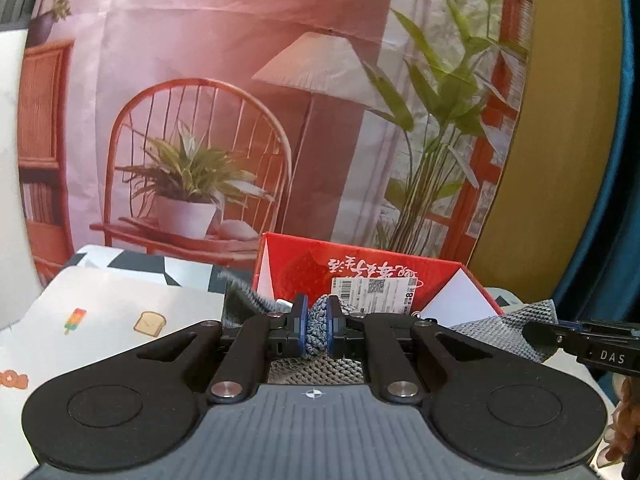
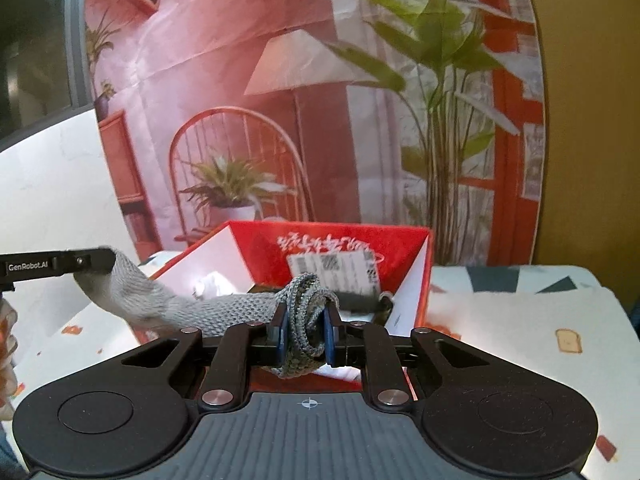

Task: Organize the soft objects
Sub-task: 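Lift the gray glove over the box and open the right gripper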

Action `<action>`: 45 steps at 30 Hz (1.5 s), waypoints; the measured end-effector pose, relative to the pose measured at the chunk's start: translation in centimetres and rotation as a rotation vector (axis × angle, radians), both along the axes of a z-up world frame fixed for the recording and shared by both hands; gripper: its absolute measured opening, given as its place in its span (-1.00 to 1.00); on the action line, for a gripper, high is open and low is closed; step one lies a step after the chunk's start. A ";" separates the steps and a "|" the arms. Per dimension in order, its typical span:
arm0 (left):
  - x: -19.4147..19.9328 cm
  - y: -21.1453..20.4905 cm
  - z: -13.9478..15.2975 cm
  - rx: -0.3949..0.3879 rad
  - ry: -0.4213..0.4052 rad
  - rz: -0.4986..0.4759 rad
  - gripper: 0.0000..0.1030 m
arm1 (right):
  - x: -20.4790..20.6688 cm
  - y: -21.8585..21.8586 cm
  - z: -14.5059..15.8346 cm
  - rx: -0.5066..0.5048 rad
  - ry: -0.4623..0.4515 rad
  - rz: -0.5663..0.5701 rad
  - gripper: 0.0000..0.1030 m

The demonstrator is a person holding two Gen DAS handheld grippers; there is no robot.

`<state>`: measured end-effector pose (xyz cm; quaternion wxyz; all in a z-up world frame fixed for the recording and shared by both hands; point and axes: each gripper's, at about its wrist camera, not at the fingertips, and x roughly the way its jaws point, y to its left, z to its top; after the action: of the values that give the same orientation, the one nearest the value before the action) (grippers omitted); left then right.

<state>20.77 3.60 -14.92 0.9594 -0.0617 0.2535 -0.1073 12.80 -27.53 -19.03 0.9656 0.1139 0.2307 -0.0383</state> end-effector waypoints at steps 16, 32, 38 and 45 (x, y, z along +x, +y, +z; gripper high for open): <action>5.8 -1.7 1.9 0.000 0.050 -0.150 -0.80 | 1.4 -2.1 1.2 -0.024 -0.040 -0.069 -0.71; 9.6 -4.5 -3.6 0.086 0.190 -0.194 -0.80 | 4.7 -0.7 -1.5 -0.129 0.090 -0.045 -0.71; 9.7 -4.9 -4.8 0.101 0.220 -0.205 -0.80 | 5.4 0.2 -3.0 -0.147 0.145 -0.017 -0.71; 9.5 -4.6 -4.5 0.124 0.205 -0.206 -0.72 | 5.5 0.0 -3.4 -0.143 0.161 -0.028 -0.68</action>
<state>30.31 -0.99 -19.47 0.9144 0.0134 0.3611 -0.1823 18.27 -27.49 -22.39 0.9489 0.0446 0.3028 -0.0773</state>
